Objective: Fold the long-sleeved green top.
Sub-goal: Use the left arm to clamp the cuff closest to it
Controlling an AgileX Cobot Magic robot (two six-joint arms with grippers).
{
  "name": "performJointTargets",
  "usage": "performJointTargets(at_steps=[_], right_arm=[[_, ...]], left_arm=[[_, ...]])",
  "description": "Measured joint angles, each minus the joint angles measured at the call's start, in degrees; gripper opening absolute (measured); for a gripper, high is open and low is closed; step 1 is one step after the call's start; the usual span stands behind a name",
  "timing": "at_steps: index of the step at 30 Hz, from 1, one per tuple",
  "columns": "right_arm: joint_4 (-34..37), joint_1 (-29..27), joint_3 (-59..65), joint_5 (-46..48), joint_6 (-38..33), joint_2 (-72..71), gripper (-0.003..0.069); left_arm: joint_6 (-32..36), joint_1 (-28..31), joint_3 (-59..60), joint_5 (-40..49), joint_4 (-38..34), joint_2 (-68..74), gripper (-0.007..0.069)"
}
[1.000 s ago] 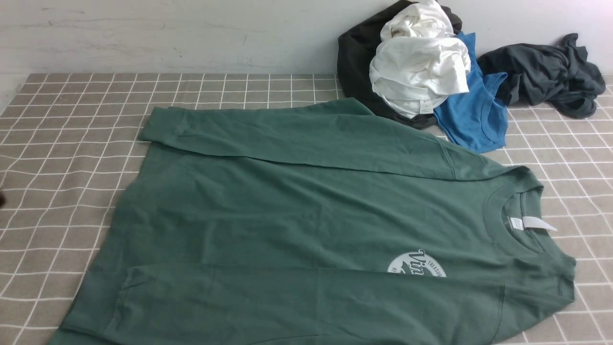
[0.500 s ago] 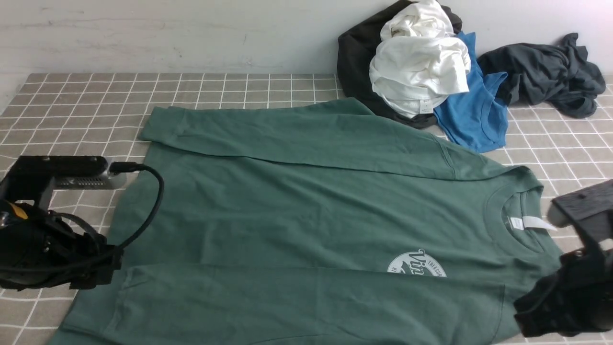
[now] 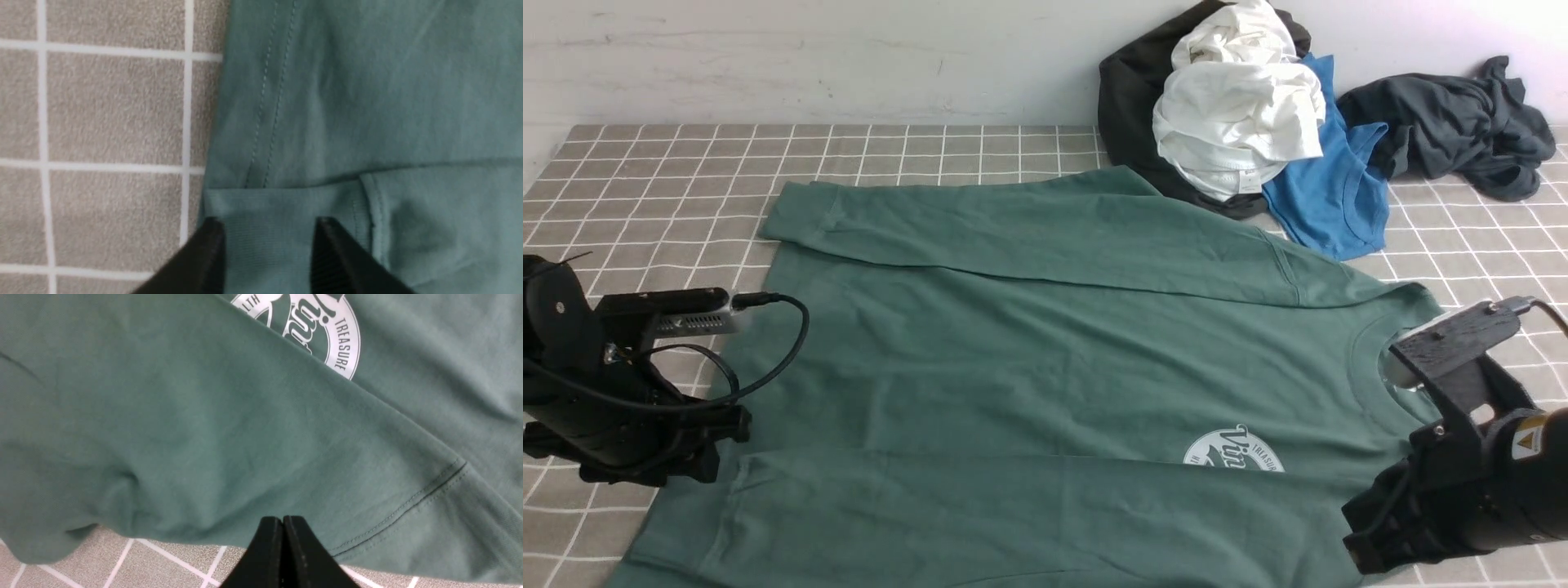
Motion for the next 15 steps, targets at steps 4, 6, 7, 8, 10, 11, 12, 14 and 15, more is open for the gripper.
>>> performJointTargets(at_steps=[4,6,7,8,10,11,12,14,15], right_arm=[[0.00,0.00,0.00,-0.04,-0.08,0.00,-0.0007],[0.00,0.00,0.00,-0.04,-0.15,0.00,-0.0007],[0.00,0.00,0.00,-0.04,-0.15,0.00,-0.0007],[0.00,0.00,0.00,-0.04,-0.15,0.00,-0.0007],[0.00,0.00,0.00,-0.11,-0.19,0.00,-0.0007],[0.00,0.00,0.00,-0.19,-0.19,0.00,-0.0007],[0.00,0.00,0.00,-0.23,-0.19,0.00,-0.0007],[0.00,0.00,0.00,-0.30,-0.19,0.00,-0.0007],[0.00,0.00,-0.01,-0.32,-0.19,0.00,-0.0007]], left_arm=[[0.00,0.00,0.00,-0.06,0.00,0.91,0.0105],[0.00,0.00,-0.14,0.00,0.00,0.96,0.0033],[0.00,0.00,-0.26,0.22,0.00,0.96,0.0013],[0.00,0.00,-0.44,0.35,0.00,0.83,0.0004],[0.00,0.00,-1.07,1.67,0.07,0.29,-0.0001],[0.00,0.00,-1.36,2.21,0.12,-0.05,-0.0001],[0.00,0.00,-1.61,2.97,0.27,-0.38,0.0000],[0.00,0.00,-2.10,5.00,1.45,-0.76,0.0027],[0.00,0.00,-2.11,5.26,1.98,-0.76,0.0048]])
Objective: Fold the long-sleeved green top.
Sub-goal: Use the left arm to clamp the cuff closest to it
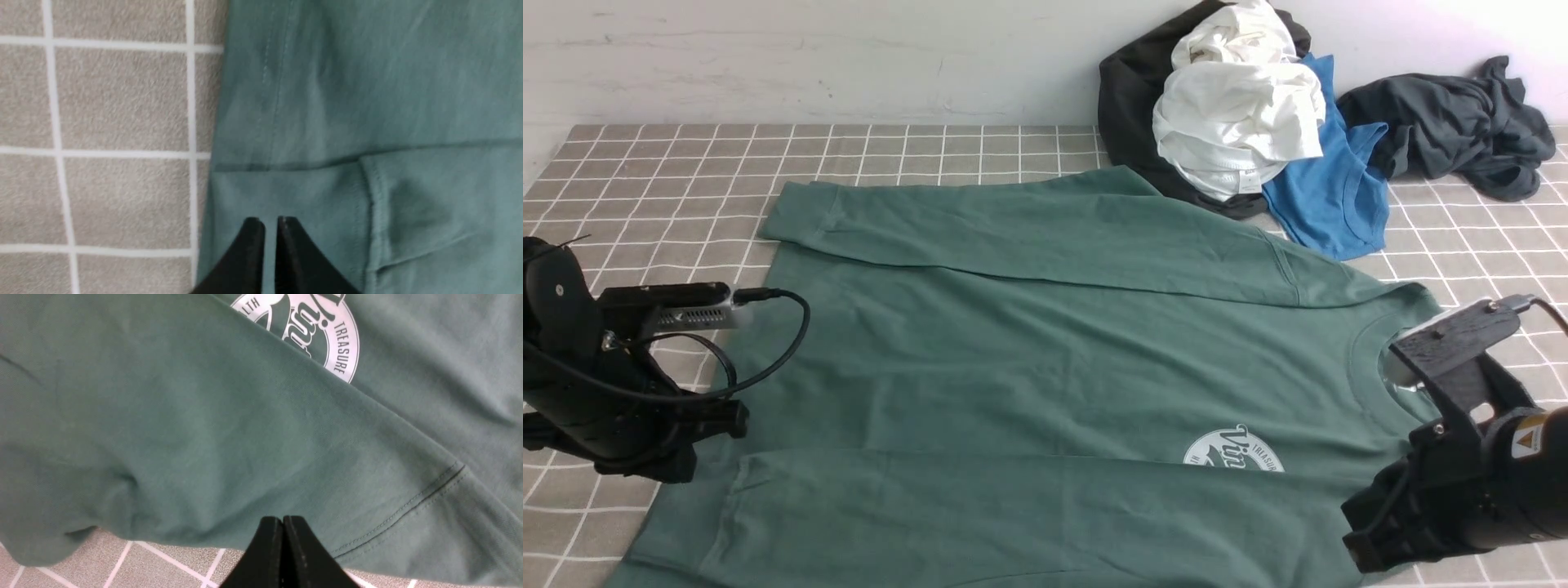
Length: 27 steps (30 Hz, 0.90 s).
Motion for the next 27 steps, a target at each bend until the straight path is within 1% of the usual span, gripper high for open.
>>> performJointTargets(at_steps=[3,4,5,7,8,10,12,15,16,18,19,20,25,27], right_arm=[[0.07,0.00,0.00,-0.11,0.00,0.00,-0.0007],[0.13,0.00,0.00,-0.11,0.00,0.00,-0.0007],[0.42,0.00,0.00,-0.11,0.00,0.00,-0.0007],[0.86,0.00,0.00,-0.11,0.00,0.00,-0.0007],[1.09,0.00,0.00,-0.11,0.00,0.00,-0.0007],[1.10,0.00,0.00,-0.15,0.00,0.00,-0.0007],[1.29,0.00,0.00,-0.23,0.00,0.00,-0.0007],[1.52,0.00,0.00,-0.29,0.00,0.00,-0.0007],[1.52,0.00,0.00,-0.29,0.00,0.00,-0.0007],[1.56,0.00,0.00,-0.29,0.00,0.00,-0.0007],[1.56,0.00,0.00,-0.29,0.00,0.00,-0.0007],[1.56,0.00,0.00,-0.29,0.00,0.00,-0.0007],[1.63,0.00,0.00,-0.34,0.00,0.00,-0.0007],[1.69,0.00,0.00,-0.34,0.00,0.00,-0.0007]], left_arm=[[-0.28,0.00,0.00,0.22,0.72,0.83,0.0169],[-0.27,0.00,-0.04,0.16,0.72,0.92,0.0179],[-0.35,0.00,-0.04,-0.20,0.78,1.77,0.0248],[-0.67,0.00,-0.04,-0.63,0.84,3.14,0.0329],[-1.11,0.00,-0.04,-0.63,0.89,3.78,0.0356],[-1.21,0.00,-0.15,-0.70,0.89,3.98,0.0363],[-1.40,0.00,-0.20,-0.70,0.89,3.98,0.0332],[-1.52,-0.06,-0.20,-0.70,0.69,3.79,0.0203],[-1.52,-0.06,-0.20,-0.70,0.69,3.71,0.0184],[-1.52,-0.06,-0.20,-0.70,0.88,2.81,0.0074],[-1.52,-0.06,-0.20,-0.70,0.88,2.71,0.0059],[-1.52,-0.06,-0.20,-0.70,0.88,1.75,0.0021],[-1.28,-0.15,-0.20,-0.65,0.88,0.56,0.0006],[-0.22,-1.17,-0.36,-0.52,0.94,-0.47,0.0006]])
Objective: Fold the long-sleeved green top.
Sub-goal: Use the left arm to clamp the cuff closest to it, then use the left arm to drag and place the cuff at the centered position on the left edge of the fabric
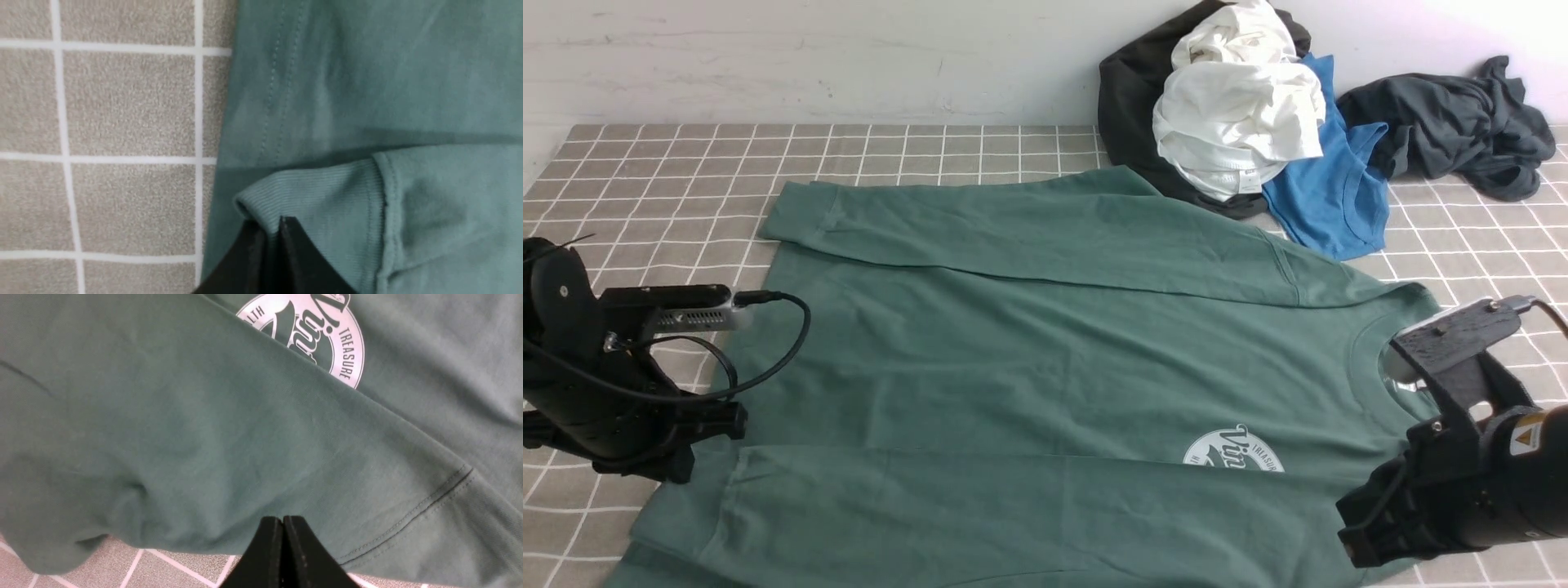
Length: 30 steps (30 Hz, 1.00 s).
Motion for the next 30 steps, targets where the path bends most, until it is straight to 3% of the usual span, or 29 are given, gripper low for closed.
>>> performJointTargets(at_steps=[9,15,24,27,30], right_arm=[[-0.54,0.00,0.00,-0.59,0.00,0.00,-0.0007],[-1.49,0.00,0.00,-0.61,0.00,0.00,-0.0007],[-1.49,0.00,0.00,-0.61,0.00,0.00,-0.0007],[-1.49,0.00,0.00,-0.65,0.00,0.00,-0.0007],[-1.49,0.00,0.00,-0.65,0.00,0.00,-0.0007]], left_arm=[[4.34,-7.38,-10.94,-0.74,-0.19,-8.10,0.0006],[4.39,-6.09,-16.71,-2.08,0.88,-5.32,0.0006],[4.39,-3.31,-26.87,-2.92,2.60,11.48,0.0013],[4.39,-2.58,-31.88,-1.47,2.60,16.45,0.0062],[3.18,-1.60,-41.90,3.57,2.46,21.54,0.0246]])
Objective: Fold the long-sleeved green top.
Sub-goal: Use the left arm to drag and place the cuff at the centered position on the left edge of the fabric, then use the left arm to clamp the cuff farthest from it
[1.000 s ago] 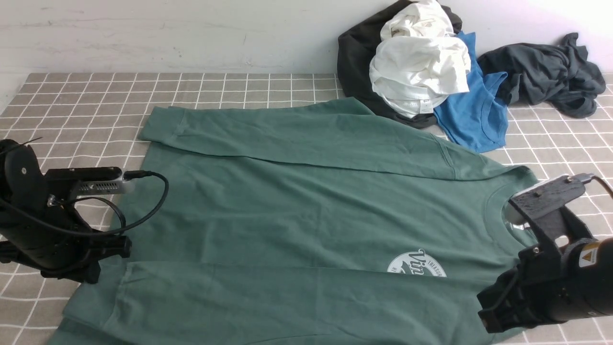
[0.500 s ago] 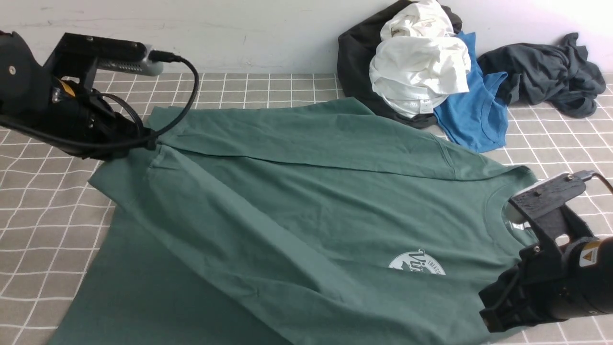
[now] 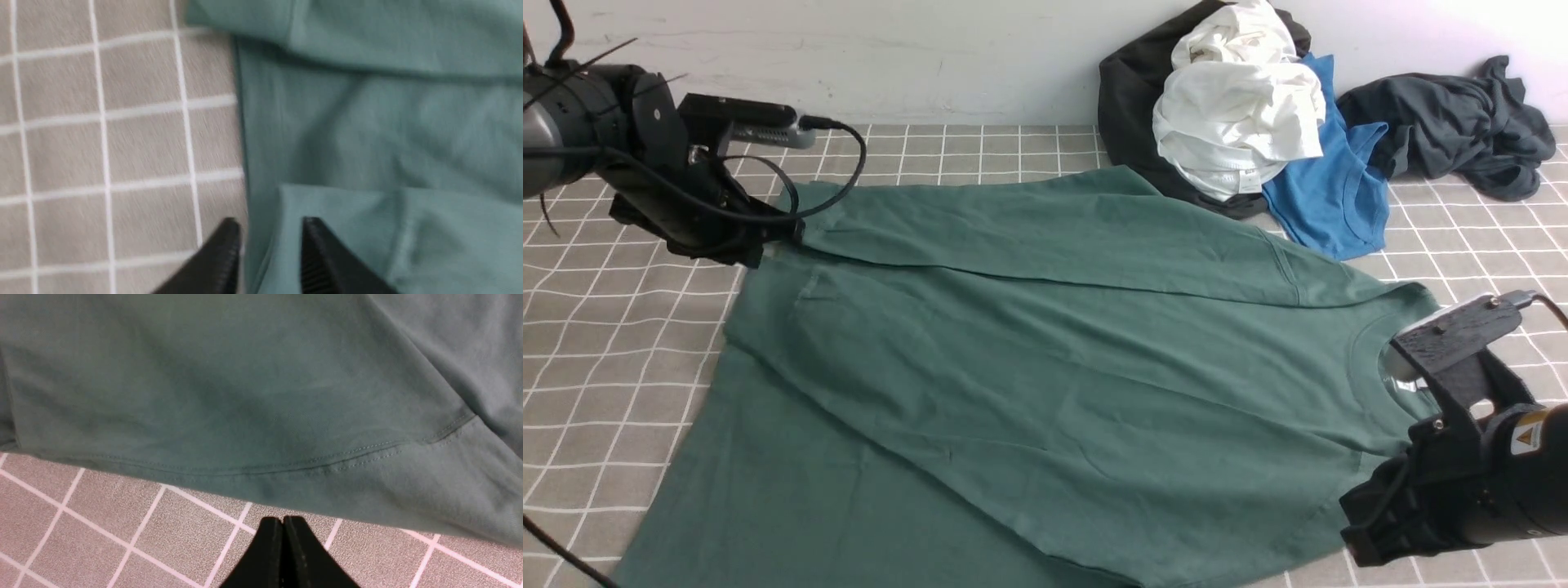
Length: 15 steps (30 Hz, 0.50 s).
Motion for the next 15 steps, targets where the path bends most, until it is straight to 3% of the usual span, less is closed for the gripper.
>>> performJointTargets(at_steps=[2,3,6,10,15], right_arm=[[0.00,0.00,0.00,0.00,0.00,0.00,-0.0007],[0.00,0.00,0.00,-0.06,0.00,0.00,-0.0007],[0.00,0.00,0.00,-0.51,0.00,0.00,-0.0007],[0.00,0.00,0.00,-1.16,0.00,0.00,-0.0007],[0.00,0.00,0.00,-1.48,0.00,0.00,-0.0007]], left_arm=[[-0.88,0.40,-3.66,1.36,-0.37,1.53,0.0310],[-2.10,0.97,-8.12,2.65,-1.03,3.52,0.0377],[-4.67,2.39,-17.67,4.64,-3.08,9.08,0.0460],[-7.14,3.62,-27.12,5.60,-5.45,17.25,0.0462],[-9.30,4.02,-35.62,5.91,-7.76,27.34,0.0388]])
